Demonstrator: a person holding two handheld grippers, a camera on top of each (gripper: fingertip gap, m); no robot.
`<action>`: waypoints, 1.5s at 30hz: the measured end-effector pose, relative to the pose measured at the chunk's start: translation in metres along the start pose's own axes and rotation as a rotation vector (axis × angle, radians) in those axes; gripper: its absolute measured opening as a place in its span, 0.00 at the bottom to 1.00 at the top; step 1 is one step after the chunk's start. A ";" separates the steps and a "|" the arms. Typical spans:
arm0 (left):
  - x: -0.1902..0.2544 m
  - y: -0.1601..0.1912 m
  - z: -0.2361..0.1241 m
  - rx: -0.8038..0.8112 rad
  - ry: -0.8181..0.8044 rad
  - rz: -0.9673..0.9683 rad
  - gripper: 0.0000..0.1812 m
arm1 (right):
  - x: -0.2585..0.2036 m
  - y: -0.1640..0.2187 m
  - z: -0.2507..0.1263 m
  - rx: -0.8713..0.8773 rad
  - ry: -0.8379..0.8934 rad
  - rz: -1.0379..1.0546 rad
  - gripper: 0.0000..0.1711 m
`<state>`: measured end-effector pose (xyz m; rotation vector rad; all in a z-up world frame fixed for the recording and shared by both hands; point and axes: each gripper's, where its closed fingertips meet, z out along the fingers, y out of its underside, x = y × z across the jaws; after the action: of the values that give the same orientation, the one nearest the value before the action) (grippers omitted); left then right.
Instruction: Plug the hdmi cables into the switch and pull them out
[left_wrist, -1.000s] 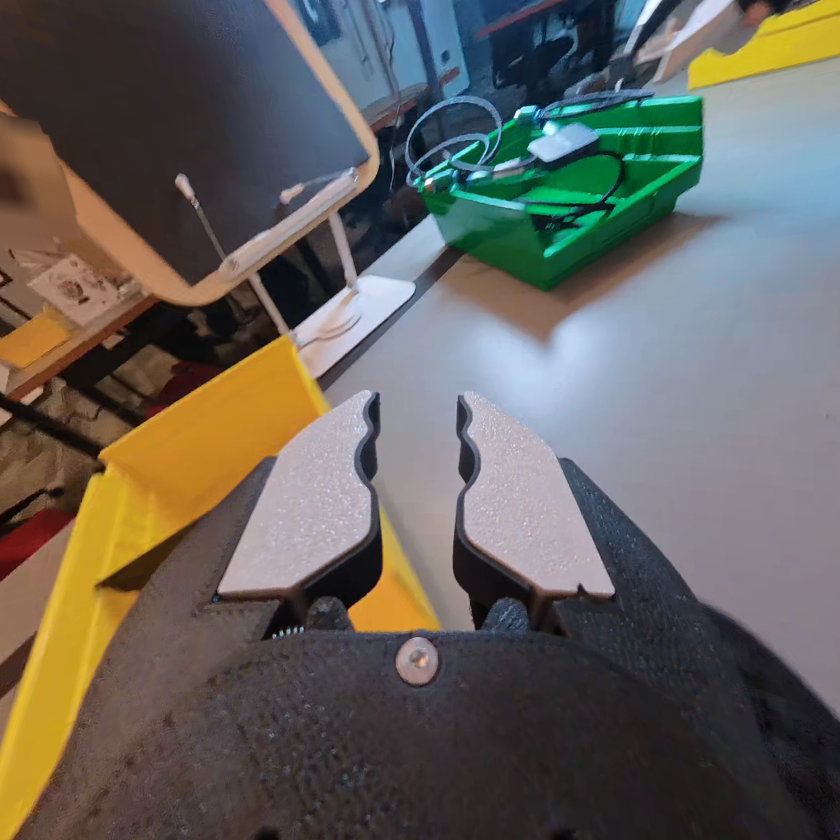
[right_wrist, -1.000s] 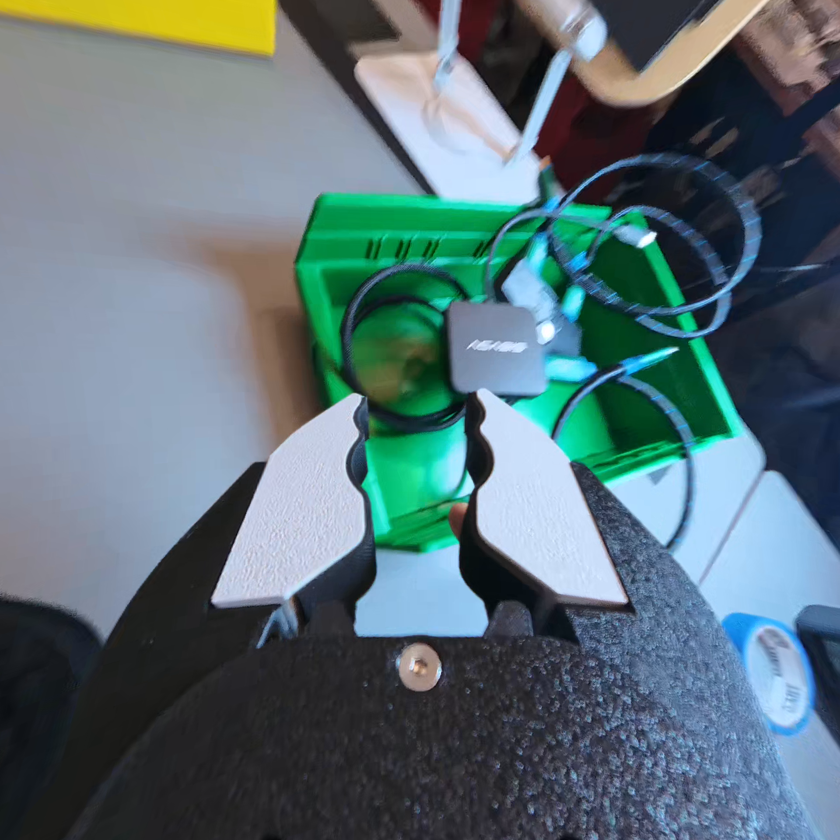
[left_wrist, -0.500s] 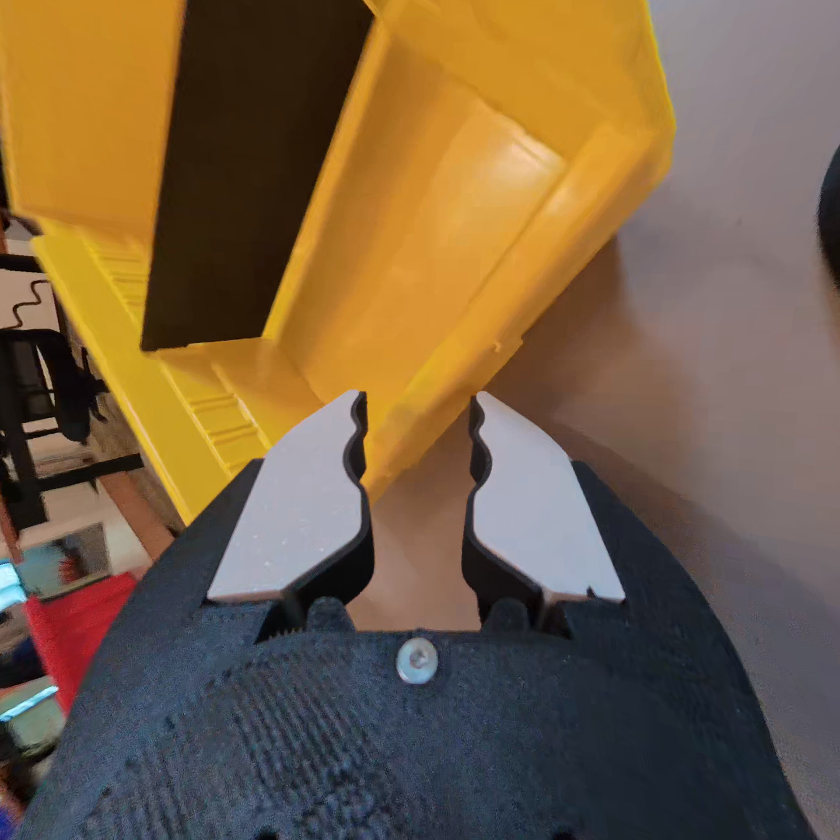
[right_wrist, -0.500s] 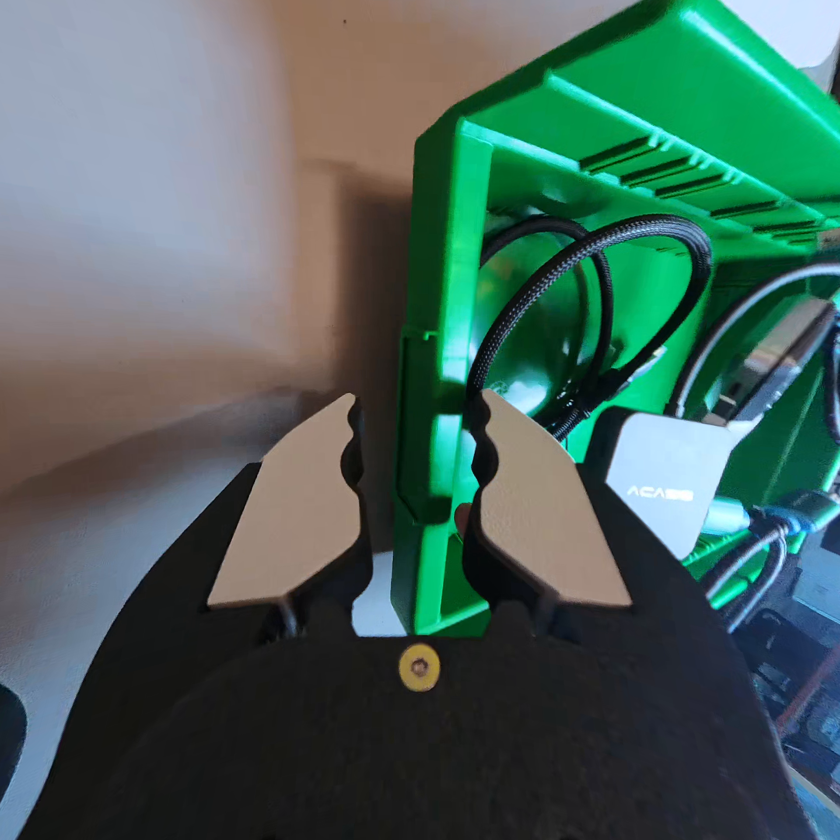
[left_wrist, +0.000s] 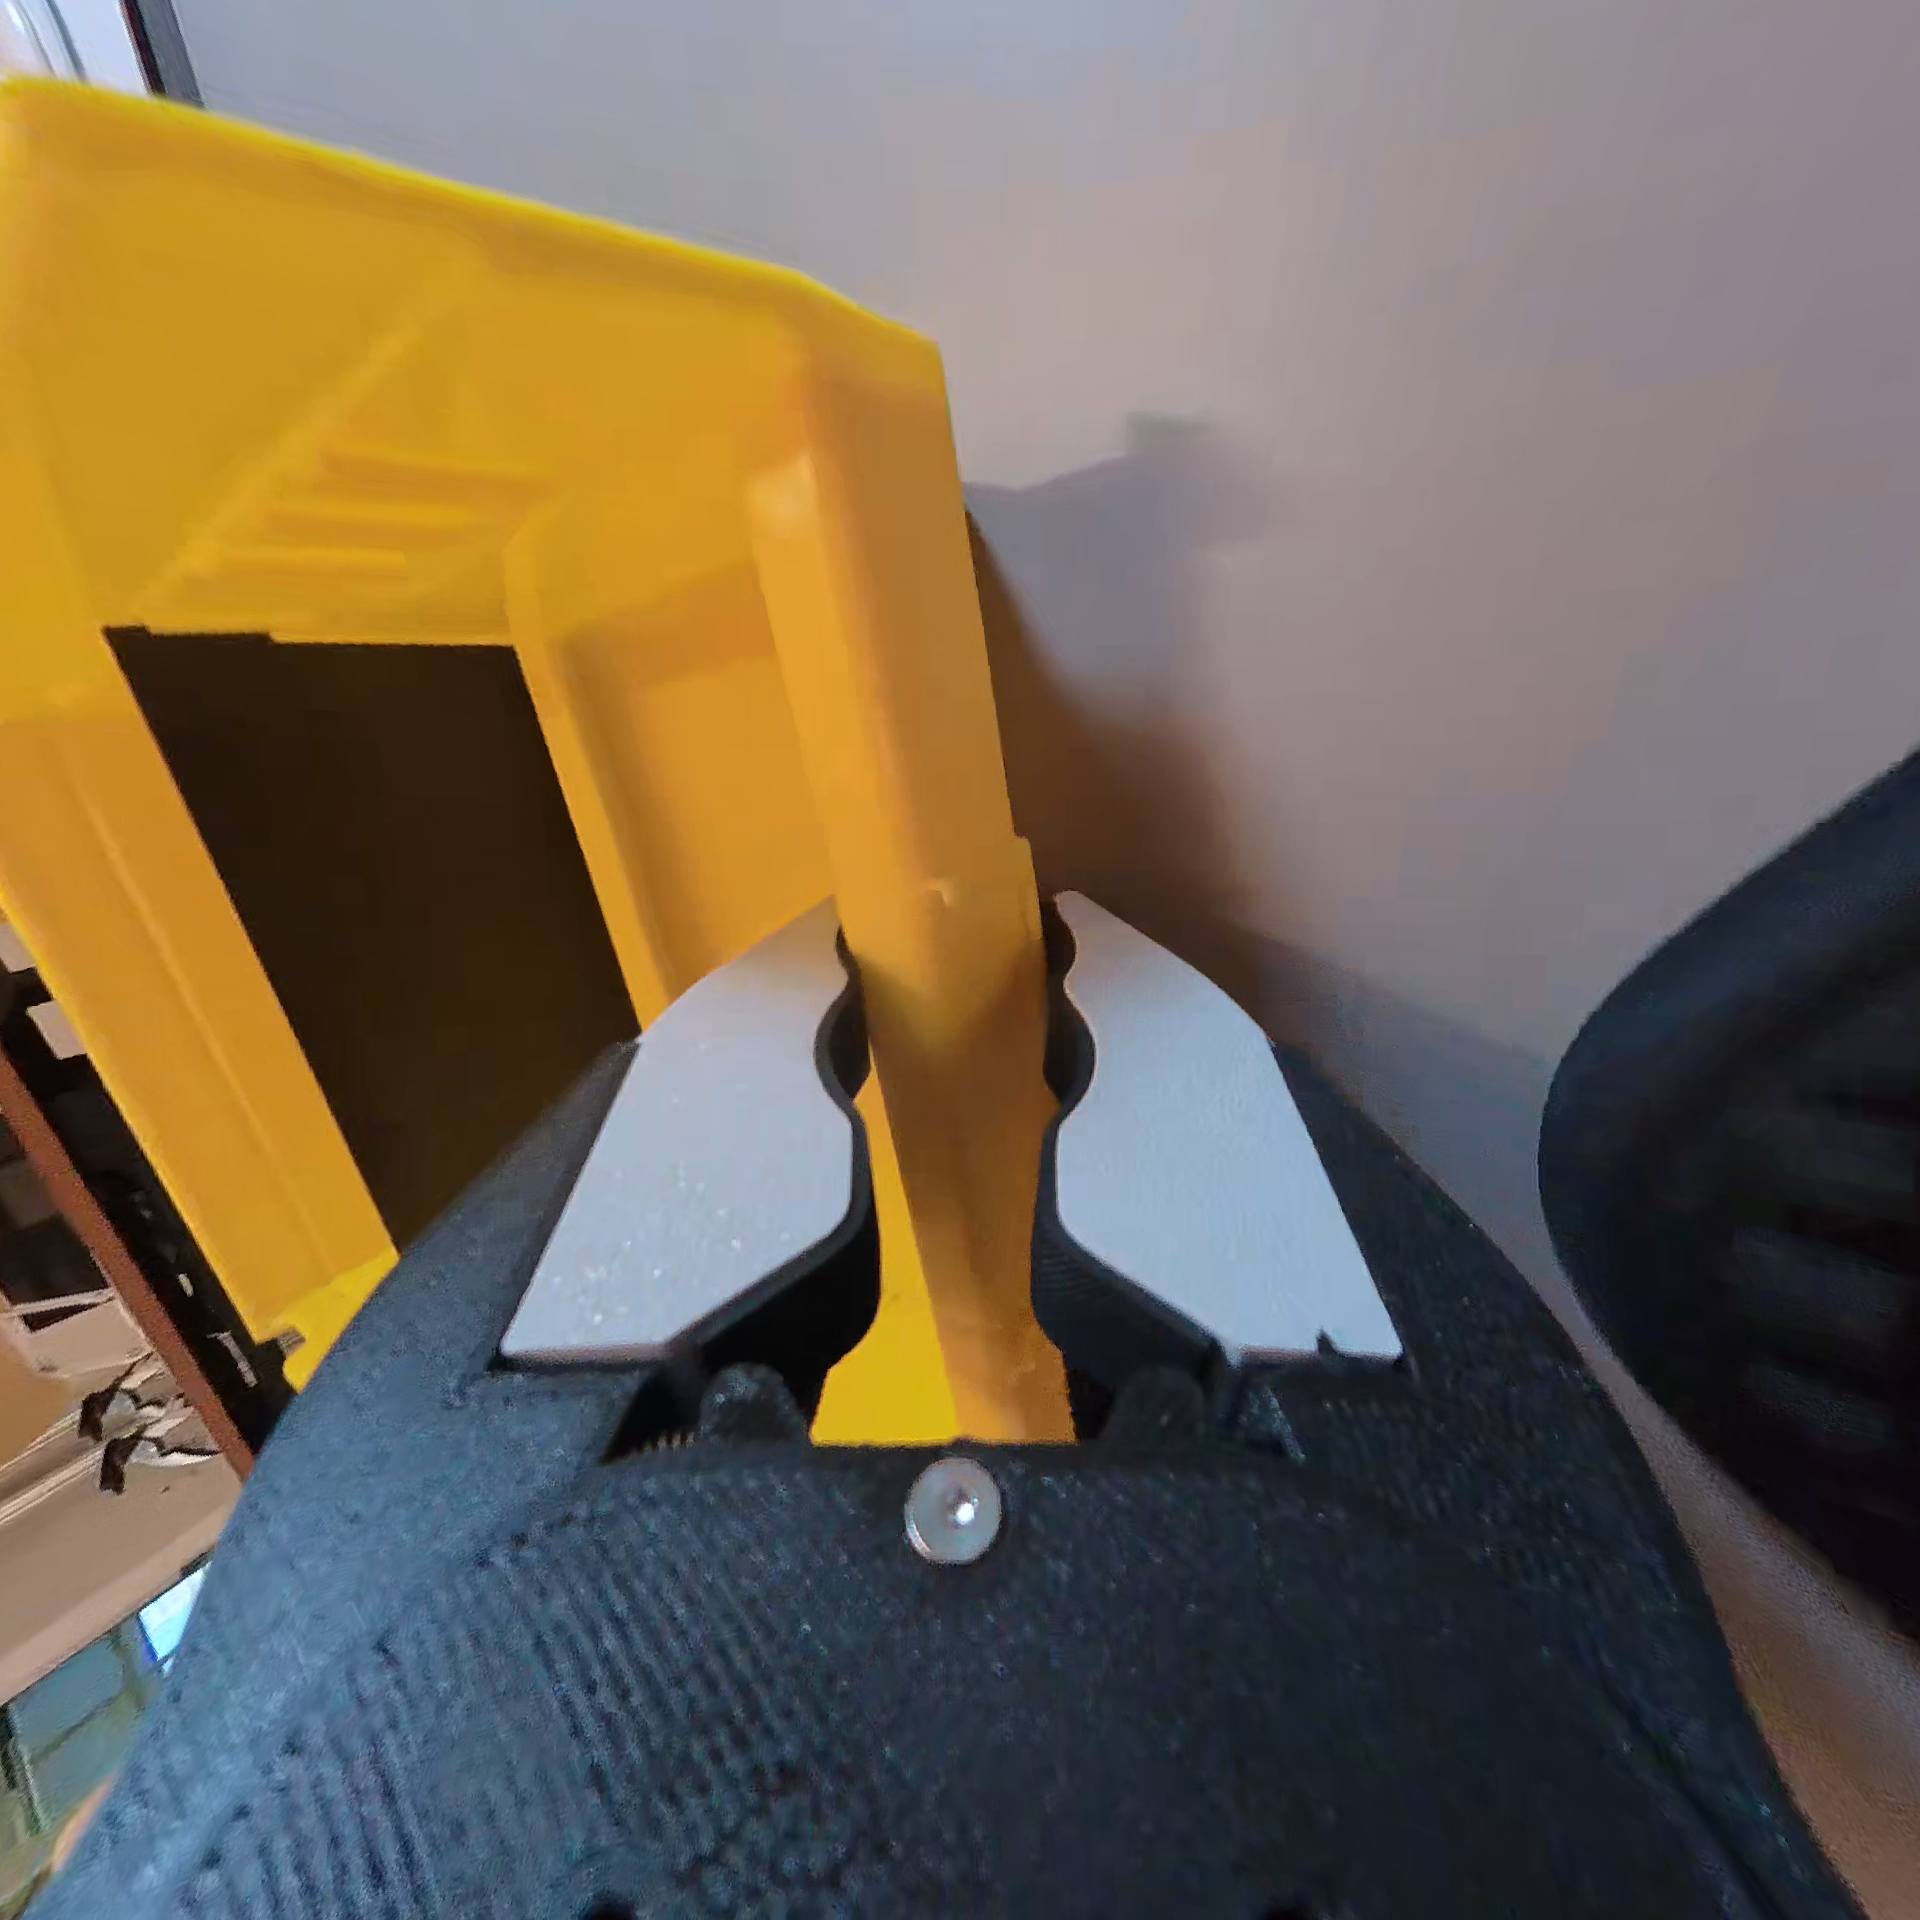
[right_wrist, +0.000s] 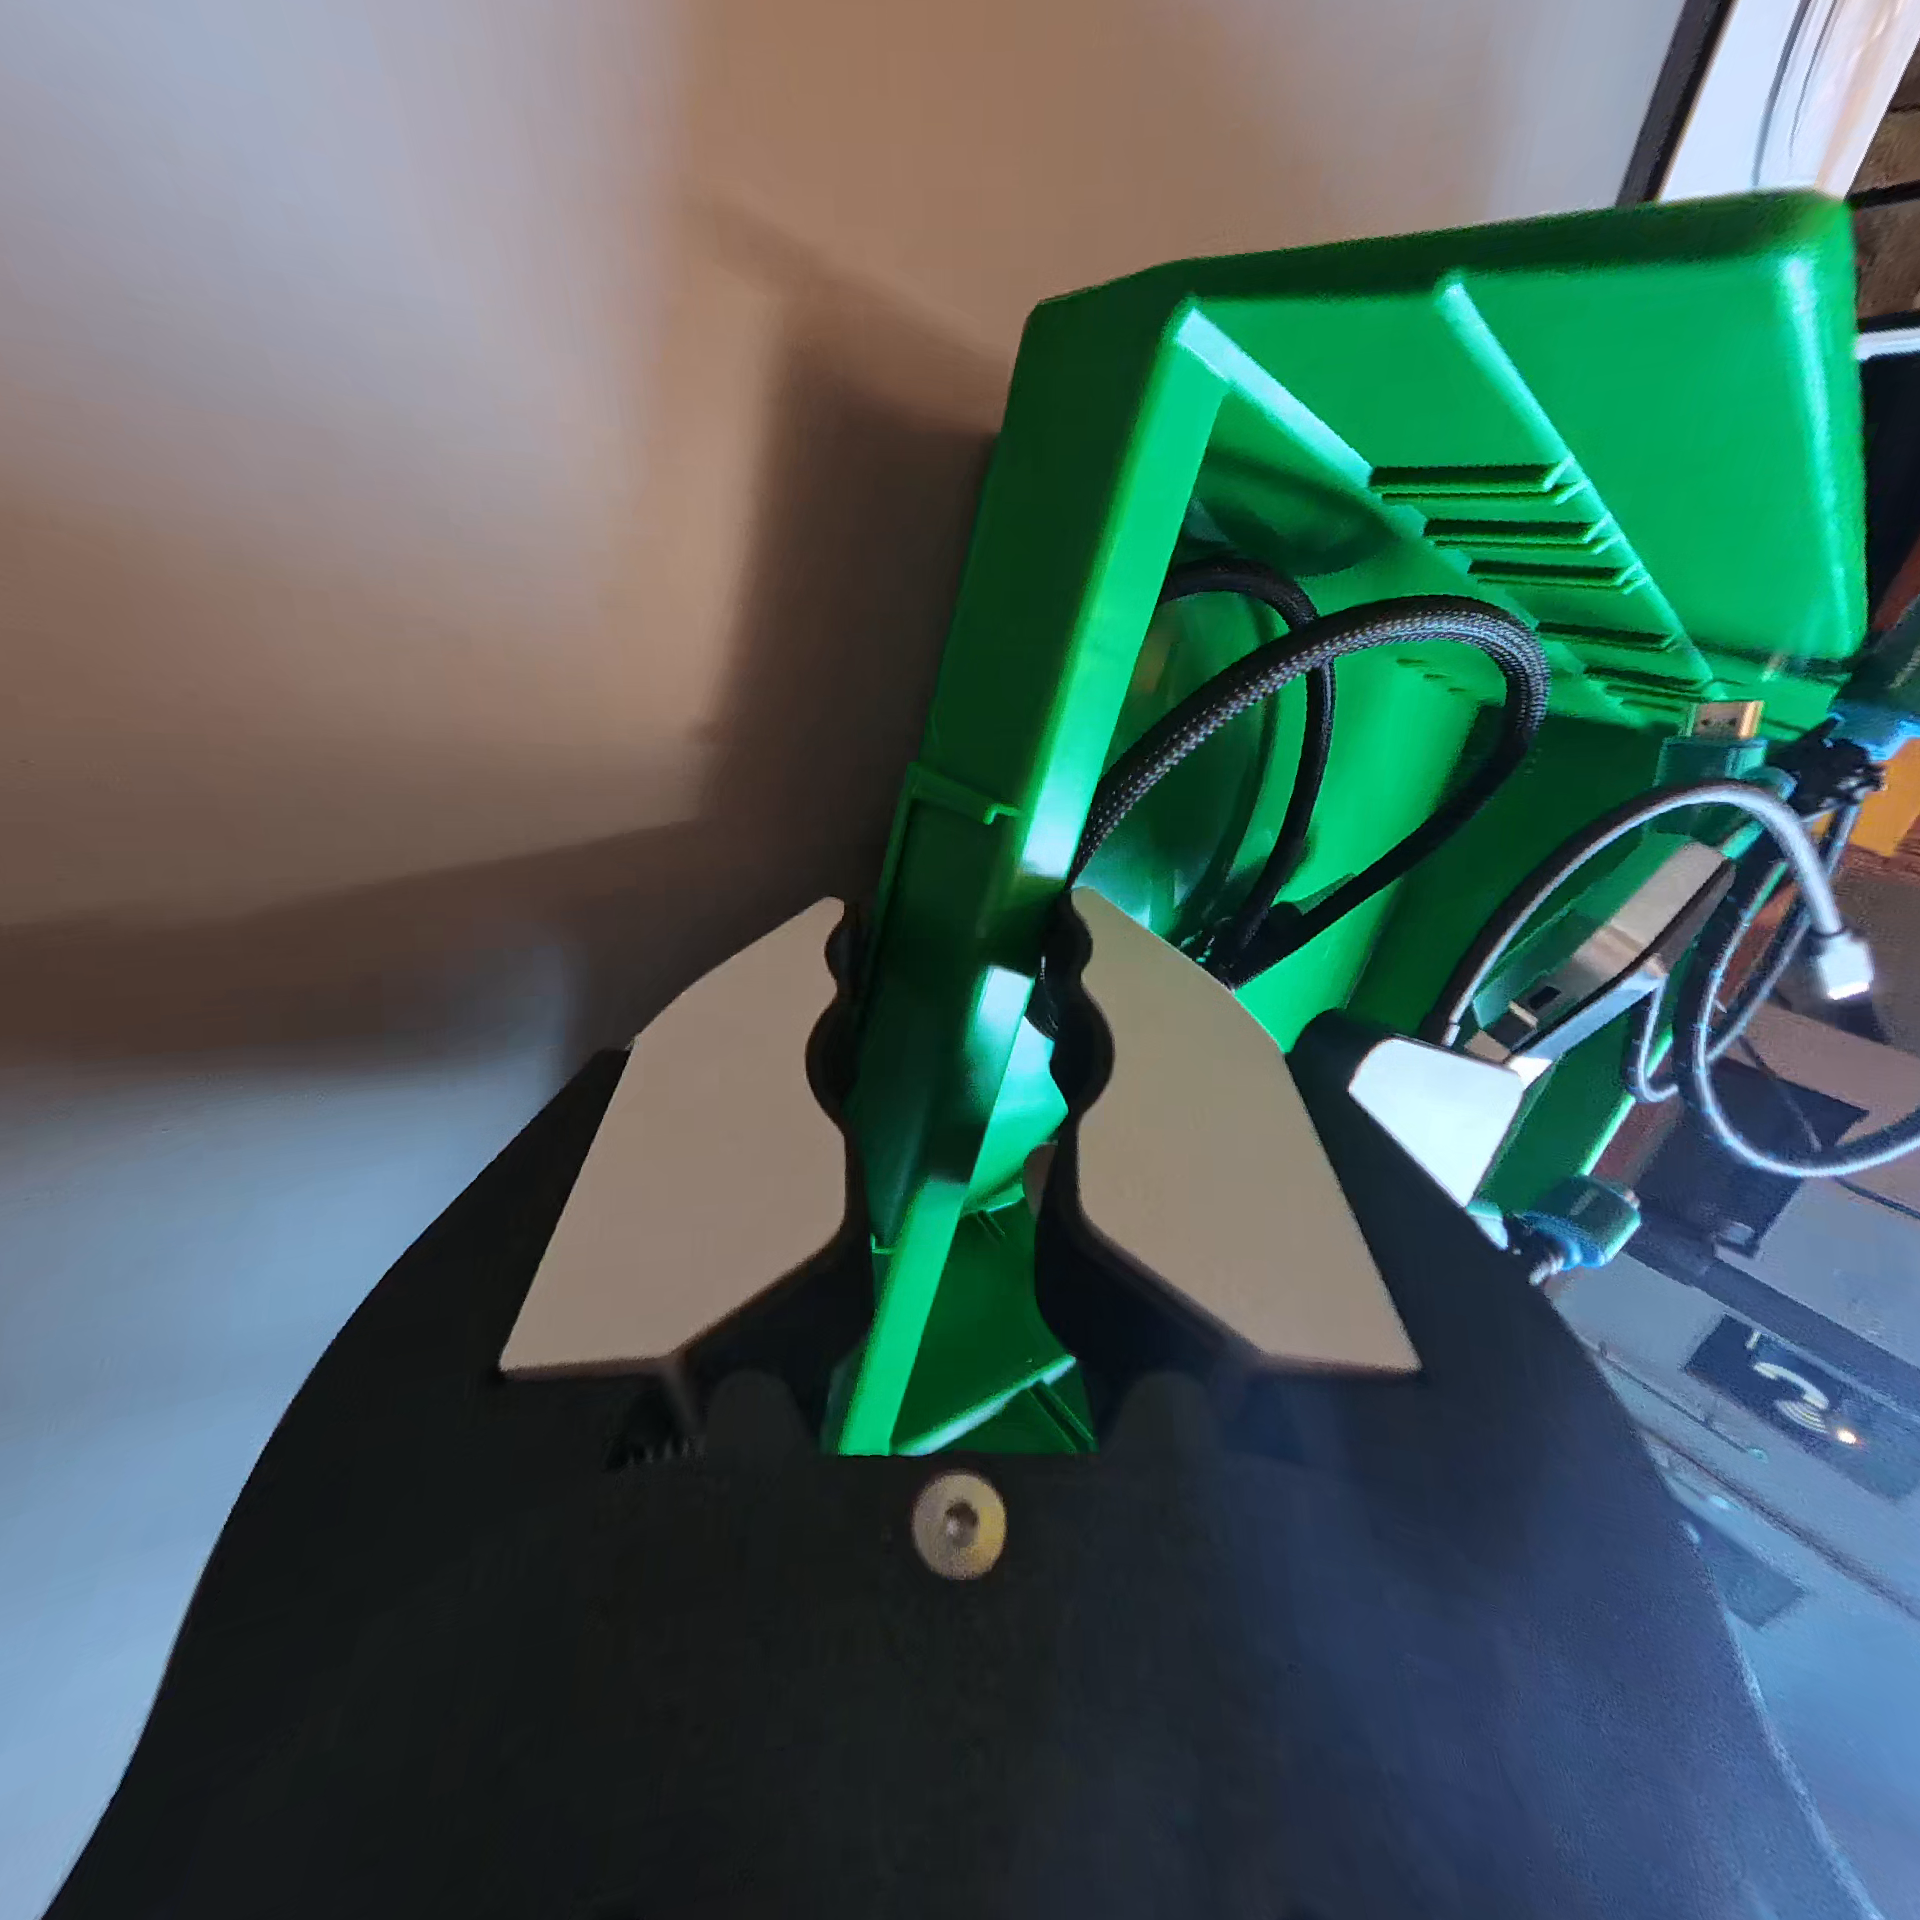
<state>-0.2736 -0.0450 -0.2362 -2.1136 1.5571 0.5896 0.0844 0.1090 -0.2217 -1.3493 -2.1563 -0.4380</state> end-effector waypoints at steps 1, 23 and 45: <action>-0.001 -0.005 0.001 0.002 0.012 0.008 0.17 | -0.005 0.000 -0.004 0.004 0.004 -0.005 0.20; 0.007 -0.225 -0.097 0.992 0.252 -0.732 0.18 | -0.046 0.084 -0.144 0.617 0.274 1.112 0.24; 0.013 -0.307 -0.057 0.850 0.044 -0.902 0.15 | -0.045 0.063 -0.115 0.526 0.260 1.249 0.13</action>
<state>0.0292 -0.0073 -0.1666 -1.8272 0.5288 -0.3784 0.1890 0.0428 -0.1582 -1.8255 -0.8035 0.4025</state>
